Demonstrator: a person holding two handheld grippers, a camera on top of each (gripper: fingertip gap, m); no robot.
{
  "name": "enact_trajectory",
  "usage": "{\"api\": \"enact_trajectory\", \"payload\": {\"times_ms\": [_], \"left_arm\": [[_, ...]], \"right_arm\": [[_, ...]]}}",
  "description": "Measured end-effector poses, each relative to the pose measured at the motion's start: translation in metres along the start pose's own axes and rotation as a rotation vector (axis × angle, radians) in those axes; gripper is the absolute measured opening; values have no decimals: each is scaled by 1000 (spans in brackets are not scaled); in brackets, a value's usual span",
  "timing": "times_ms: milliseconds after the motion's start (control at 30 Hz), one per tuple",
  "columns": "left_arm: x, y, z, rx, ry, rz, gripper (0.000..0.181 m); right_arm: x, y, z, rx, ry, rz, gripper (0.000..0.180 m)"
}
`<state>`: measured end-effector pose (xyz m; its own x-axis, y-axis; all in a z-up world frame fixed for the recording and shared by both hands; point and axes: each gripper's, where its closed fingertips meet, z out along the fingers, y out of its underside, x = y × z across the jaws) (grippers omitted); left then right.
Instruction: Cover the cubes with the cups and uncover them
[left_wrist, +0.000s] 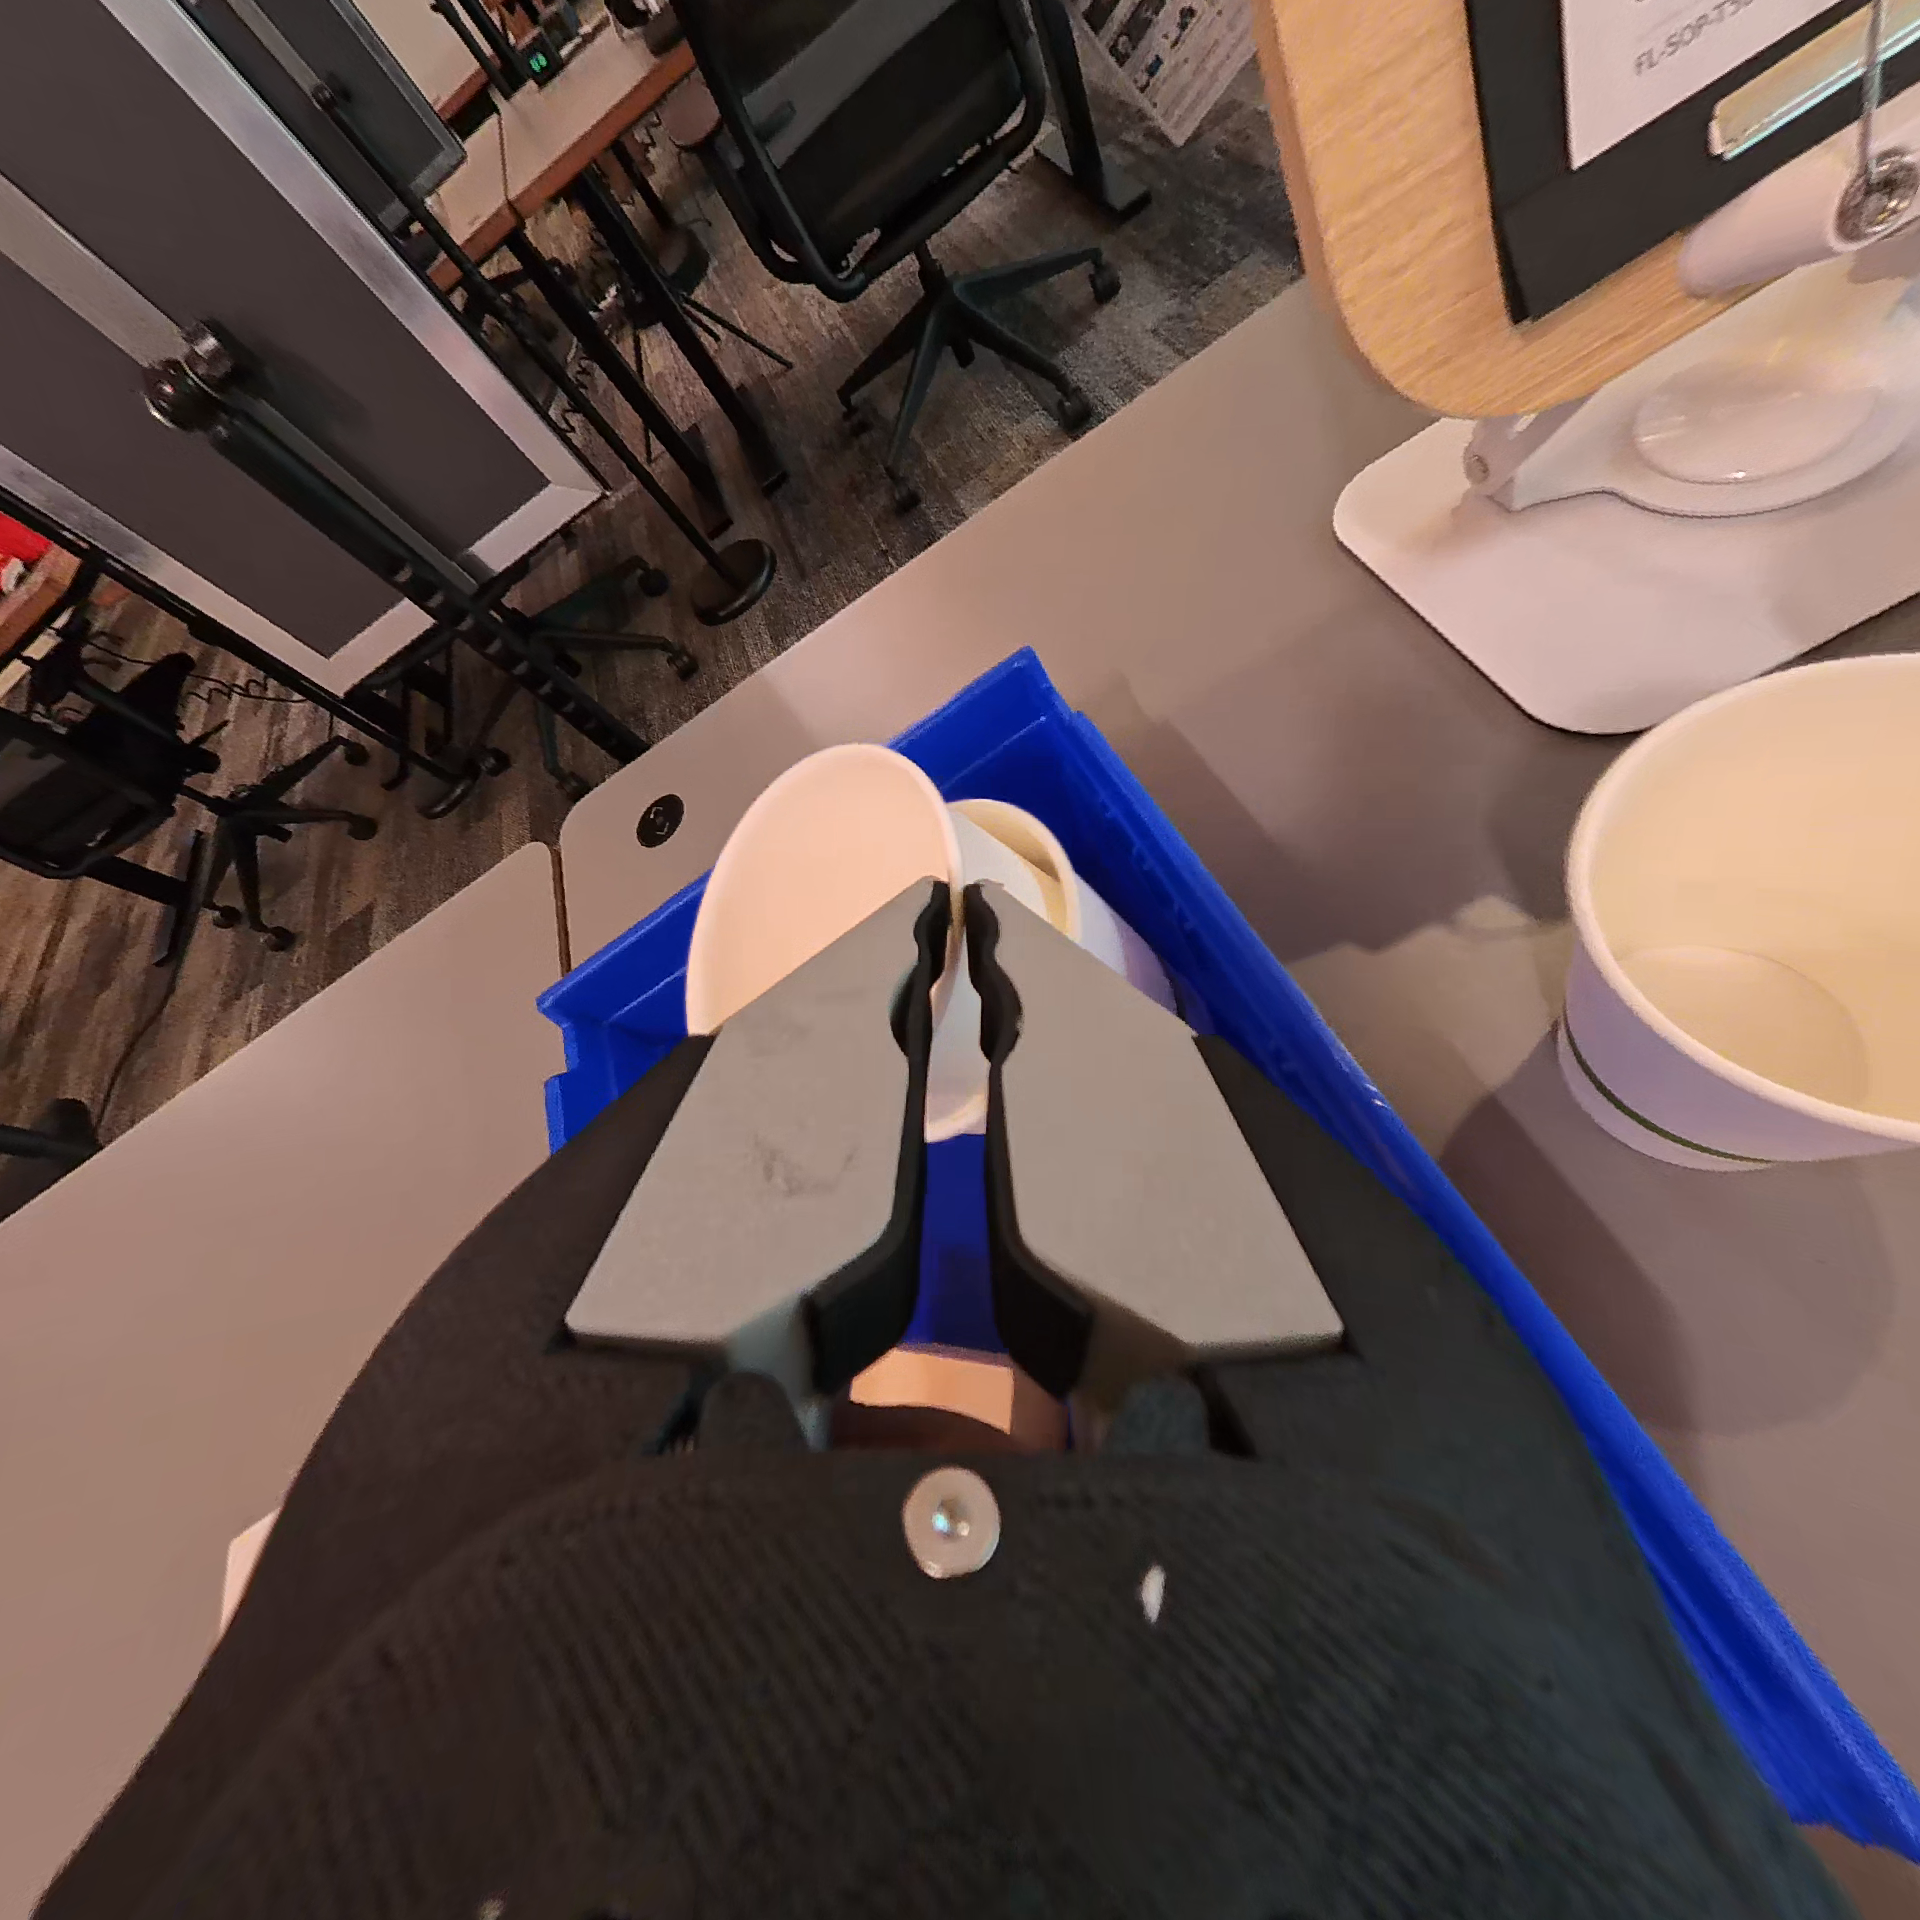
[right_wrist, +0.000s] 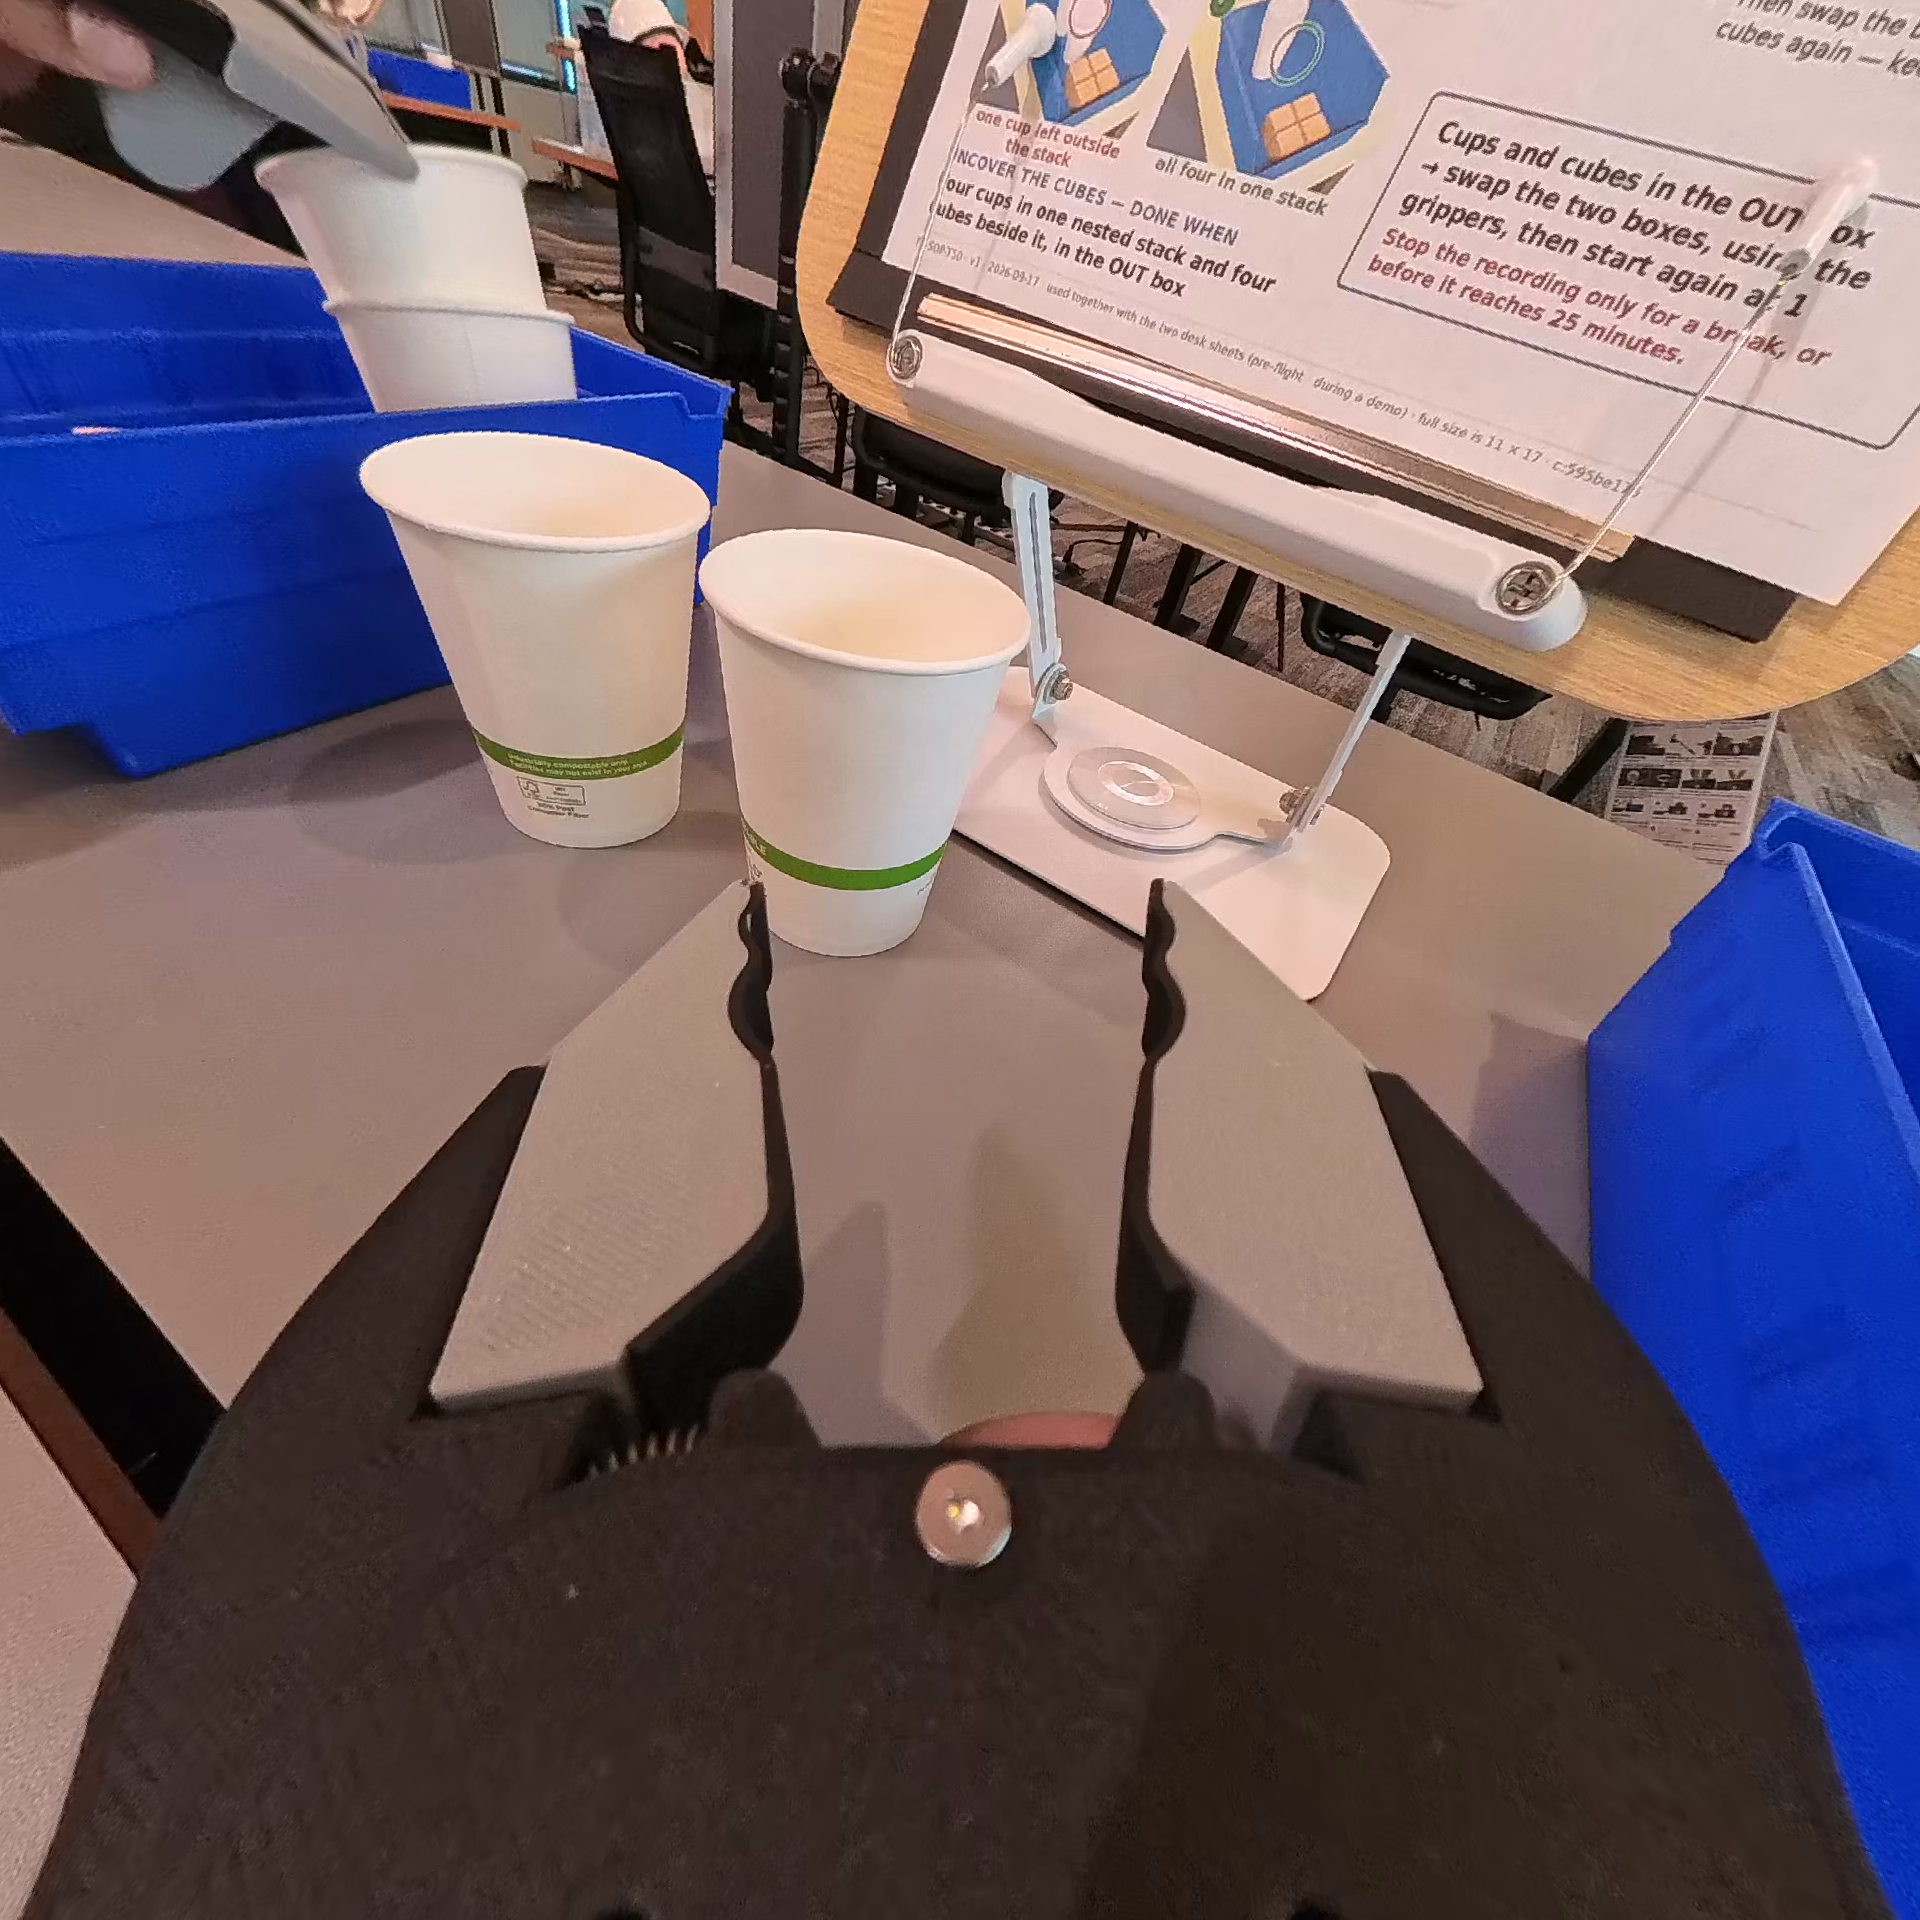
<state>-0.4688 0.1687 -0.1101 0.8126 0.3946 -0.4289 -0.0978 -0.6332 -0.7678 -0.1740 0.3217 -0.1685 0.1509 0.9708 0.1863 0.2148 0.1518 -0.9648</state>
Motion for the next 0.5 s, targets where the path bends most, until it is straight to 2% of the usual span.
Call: {"api": "enact_trajectory", "payload": {"times_ms": [500], "left_arm": [[-3, -30, -24, 95, -85, 59, 1]], "right_arm": [[0, -1, 0, 2, 2, -2, 70]]}}
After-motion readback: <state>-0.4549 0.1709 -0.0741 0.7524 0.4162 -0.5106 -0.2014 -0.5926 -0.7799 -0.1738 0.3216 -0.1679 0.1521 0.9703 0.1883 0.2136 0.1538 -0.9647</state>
